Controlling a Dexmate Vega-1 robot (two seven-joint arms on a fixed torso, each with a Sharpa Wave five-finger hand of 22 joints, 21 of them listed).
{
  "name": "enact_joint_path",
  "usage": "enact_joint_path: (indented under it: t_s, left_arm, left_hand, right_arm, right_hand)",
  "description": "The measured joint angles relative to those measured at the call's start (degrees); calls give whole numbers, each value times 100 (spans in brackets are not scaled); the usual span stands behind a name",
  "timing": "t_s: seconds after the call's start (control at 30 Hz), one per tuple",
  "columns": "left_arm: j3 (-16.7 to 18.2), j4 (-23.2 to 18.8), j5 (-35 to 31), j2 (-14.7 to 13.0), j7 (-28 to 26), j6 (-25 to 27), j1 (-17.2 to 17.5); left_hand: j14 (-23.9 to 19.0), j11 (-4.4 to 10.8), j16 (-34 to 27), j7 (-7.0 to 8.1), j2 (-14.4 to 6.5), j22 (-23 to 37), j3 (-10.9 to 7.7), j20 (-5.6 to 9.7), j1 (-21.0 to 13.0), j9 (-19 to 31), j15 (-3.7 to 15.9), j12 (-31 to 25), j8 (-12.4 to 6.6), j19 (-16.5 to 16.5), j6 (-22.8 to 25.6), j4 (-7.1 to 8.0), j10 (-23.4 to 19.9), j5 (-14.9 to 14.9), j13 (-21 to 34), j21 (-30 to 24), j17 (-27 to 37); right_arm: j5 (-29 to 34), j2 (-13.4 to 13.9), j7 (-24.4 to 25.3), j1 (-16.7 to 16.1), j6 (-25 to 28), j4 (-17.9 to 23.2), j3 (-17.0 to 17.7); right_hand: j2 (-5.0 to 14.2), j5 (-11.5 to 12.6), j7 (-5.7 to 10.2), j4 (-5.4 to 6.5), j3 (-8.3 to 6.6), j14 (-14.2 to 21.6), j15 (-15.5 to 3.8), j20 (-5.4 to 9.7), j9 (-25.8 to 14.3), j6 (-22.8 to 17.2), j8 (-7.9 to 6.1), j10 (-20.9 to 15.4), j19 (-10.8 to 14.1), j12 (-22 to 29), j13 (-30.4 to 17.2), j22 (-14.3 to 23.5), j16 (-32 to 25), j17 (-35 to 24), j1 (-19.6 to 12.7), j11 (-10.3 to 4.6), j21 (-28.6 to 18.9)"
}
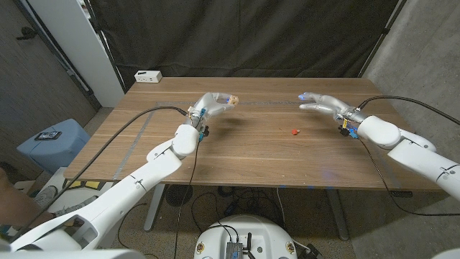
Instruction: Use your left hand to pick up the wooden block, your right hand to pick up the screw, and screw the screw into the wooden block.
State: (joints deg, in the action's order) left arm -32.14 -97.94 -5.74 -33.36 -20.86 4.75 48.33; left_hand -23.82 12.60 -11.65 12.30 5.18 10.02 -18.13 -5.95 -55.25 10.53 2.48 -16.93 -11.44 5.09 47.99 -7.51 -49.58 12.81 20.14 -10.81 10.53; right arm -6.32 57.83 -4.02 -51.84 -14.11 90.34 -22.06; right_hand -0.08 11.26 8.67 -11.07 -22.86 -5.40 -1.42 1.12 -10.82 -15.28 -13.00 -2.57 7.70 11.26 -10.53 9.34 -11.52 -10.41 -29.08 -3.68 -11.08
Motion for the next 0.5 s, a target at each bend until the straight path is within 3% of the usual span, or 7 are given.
enact_joint_path:
  t_s: [0.5]
  left_arm:
    - [112,42,580,38,73,-332,197]
  left_hand:
    - [54,0,0,2,-31,-1,16,-19,31,-2,7,41,0,-18,-2,15,39,0,27,0,28]
  right_arm:
    - [857,420,-197,172,214,339,-146]
  right_hand:
    - [-103,-25,36,24,-71,29,-12,-31,1,-37,0,-8,30,0,1,0,0,0,-242,-53,0]
